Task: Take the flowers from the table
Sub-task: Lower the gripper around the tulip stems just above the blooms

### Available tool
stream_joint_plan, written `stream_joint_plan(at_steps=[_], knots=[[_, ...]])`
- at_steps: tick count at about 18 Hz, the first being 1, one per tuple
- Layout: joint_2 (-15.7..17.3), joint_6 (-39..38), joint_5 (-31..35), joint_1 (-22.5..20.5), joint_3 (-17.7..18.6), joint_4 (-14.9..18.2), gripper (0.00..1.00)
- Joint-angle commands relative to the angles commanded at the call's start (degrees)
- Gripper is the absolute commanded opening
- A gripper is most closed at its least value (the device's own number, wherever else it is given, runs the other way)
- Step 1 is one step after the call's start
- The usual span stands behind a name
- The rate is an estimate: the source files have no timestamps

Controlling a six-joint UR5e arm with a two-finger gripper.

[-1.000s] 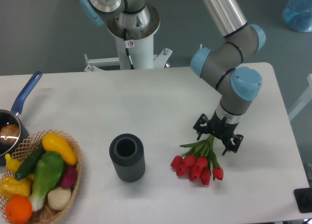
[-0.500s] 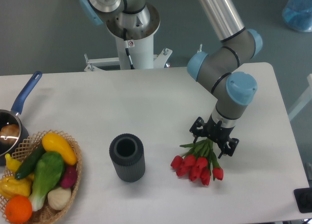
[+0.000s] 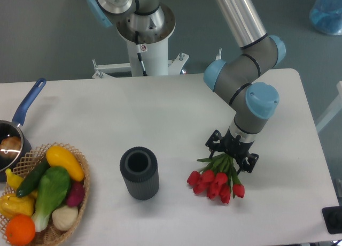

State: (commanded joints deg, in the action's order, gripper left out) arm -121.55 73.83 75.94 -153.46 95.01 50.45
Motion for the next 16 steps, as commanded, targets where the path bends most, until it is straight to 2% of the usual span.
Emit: stream_joint_plan(at_steps=[2,5,8,10,12,14,16], knots=[[-0.4,-0.1,0.1,0.5,-0.2,-1.0,0.99],[-0.7,-1.8,0.1,0.7,-0.3,-2.0,0.84],[-0.8,-2.2,0.1,0.7,-0.5,-2.0,0.81],[-0.8,-2.4,0.1,0.7,-0.6,-2.0,0.71],[-0.8,-2.4,0.1,0.7,-0.6,-2.0,0.69],[-0.8,-2.4,0.1,0.7,-0.6,-2.0,0.60],[-0.7,-2.5,0.1,0.7,-0.6,-2.0,0.46]])
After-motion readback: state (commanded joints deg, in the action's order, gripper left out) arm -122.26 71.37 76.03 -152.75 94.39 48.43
